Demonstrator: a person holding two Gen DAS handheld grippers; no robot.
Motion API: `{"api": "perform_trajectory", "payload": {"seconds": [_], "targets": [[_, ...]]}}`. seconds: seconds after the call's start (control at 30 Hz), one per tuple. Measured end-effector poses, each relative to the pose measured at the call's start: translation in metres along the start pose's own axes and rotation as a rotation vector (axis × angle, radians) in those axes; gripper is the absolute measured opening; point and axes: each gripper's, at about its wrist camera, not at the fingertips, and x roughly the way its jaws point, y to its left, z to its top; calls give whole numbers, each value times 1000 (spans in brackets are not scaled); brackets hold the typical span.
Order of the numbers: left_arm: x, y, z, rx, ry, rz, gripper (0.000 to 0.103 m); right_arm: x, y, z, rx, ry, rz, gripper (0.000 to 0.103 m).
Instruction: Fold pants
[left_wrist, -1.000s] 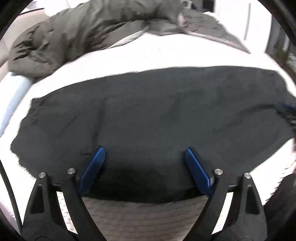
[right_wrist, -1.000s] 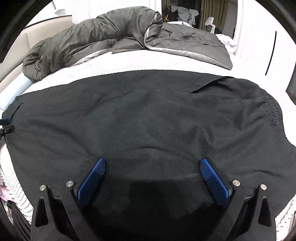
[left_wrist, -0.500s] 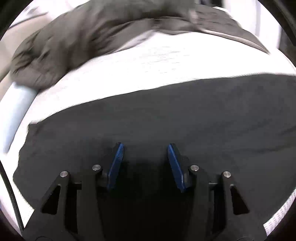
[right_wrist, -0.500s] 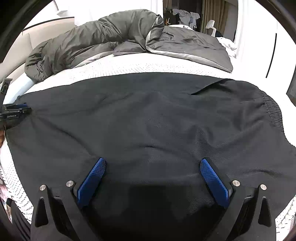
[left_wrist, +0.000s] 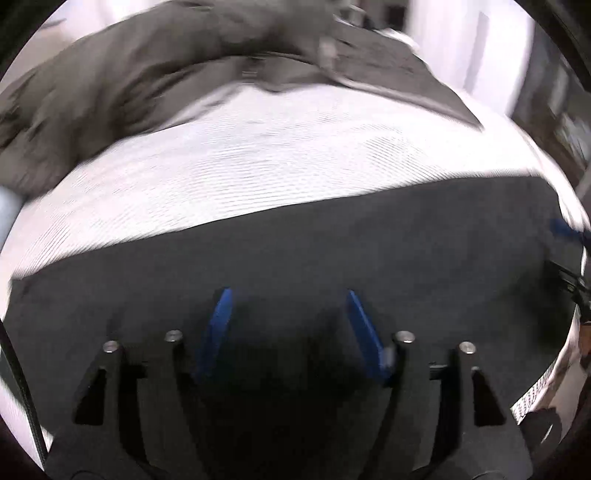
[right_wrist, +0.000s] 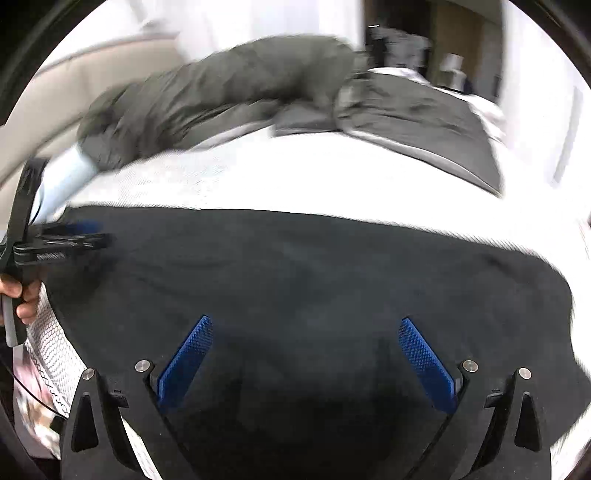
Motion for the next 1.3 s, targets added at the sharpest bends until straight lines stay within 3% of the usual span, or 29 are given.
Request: {"api": "perform_trajectory", "payload": {"seconds": [0.07, 0.13, 0.17, 0.23, 0.3, 0.37, 0.43, 0.47, 0.5, 0.57, 0.63, 0.73, 0.87, 0.97, 1.03, 1.1, 1.13, 1.2, 1.3], "targets": [[24, -26, 9, 63, 55, -10, 75, 22, 19, 17, -55, 37, 5, 102], [46, -36, 8, 99, 111, 30, 79, 54, 29, 25, -89, 126, 1, 102], [48, -35, 7, 90, 108, 26, 84, 67, 31, 24, -117, 168, -20, 101], [47, -22, 5, 59, 102, 19, 84, 79, 18, 14, -165, 204, -83, 101], [42, 1, 0, 33, 94, 68, 87, 70, -16, 4, -125, 191, -91, 102], [40, 26, -4, 0, 94, 111, 95, 56, -65, -9, -62, 190, -178, 102], [35, 46, -9, -29, 90, 113, 95, 41, -123, -24, 35, 195, -239, 102], [33, 55, -11, -31, 90, 177, 95, 35, -147, -31, 76, 197, -297, 99], [31, 61, -12, -31, 83, 182, 94, 25, -170, -38, 113, 175, -274, 96], [29, 66, -13, -25, 84, 152, 93, 16, -181, -45, 121, 156, -192, 92], [26, 59, -14, 0, 75, 179, 93, 14, -164, -45, 18, 157, -257, 94], [11, 48, -18, -16, 68, 213, 81, 5, -131, -40, -23, 153, -370, 94], [-29, 7, -31, 2, -51, 35, 82, -24, -61, -39, -69, 34, -183, 95], [-26, -37, -46, 140, -40, -54, 82, -20, -7, -52, -171, 48, -70, 95], [-17, -48, -58, 180, 0, -30, 83, -17, 1, -65, -214, 63, -79, 95], [-13, -34, -69, 108, 3, -47, 85, -23, -19, -76, -176, 69, -77, 95], [-15, -24, -72, 71, -2, -61, 86, -28, -44, -82, -131, 76, -89, 96], [-21, -2, -78, 24, -8, -39, 87, -37, -96, -93, -44, 76, -208, 96], [-27, 26, -85, -29, -21, -19, 93, -55, -158, -111, 77, 39, -461, 97]]}}
